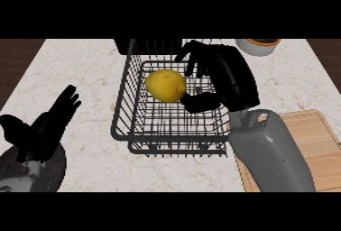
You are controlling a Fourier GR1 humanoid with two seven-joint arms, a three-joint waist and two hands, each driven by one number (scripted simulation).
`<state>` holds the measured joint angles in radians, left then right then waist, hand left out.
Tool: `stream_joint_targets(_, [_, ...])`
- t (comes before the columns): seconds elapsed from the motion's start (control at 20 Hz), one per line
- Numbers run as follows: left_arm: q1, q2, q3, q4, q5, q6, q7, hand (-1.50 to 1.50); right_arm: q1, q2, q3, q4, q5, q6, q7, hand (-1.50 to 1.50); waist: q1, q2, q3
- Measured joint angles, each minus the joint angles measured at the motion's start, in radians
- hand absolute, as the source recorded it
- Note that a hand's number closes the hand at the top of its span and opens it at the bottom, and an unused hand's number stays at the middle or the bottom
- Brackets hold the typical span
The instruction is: Pick the lemon from the cutting board and place it in the tiered basket
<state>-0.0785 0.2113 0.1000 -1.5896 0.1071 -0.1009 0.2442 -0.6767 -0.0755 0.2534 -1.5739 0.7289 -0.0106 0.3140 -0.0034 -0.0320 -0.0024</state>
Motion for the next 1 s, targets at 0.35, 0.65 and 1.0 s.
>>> stream_joint_targets(0.35, [-0.012,-0.015,-0.011,0.017,-0.014,0.004,-0.01,0.0,-0.022,-0.01,0.031,0.032,-0.036,-0.047,-0.009,-1.5,-0.006,-0.008,0.002])
stream_joint_targets(0.65, [-0.02,-0.017,-0.012,0.011,-0.014,0.005,0.008,0.0,-0.023,0.007,0.0,0.031,-0.162,-0.117,0.021,-1.5,0.002,0.002,0.003])
stream_joint_targets(1.0, [-0.012,-0.011,-0.003,0.003,-0.008,-0.001,0.015,0.0,-0.038,0.046,-0.105,0.04,-0.372,-0.201,0.046,-1.5,0.01,0.023,0.005])
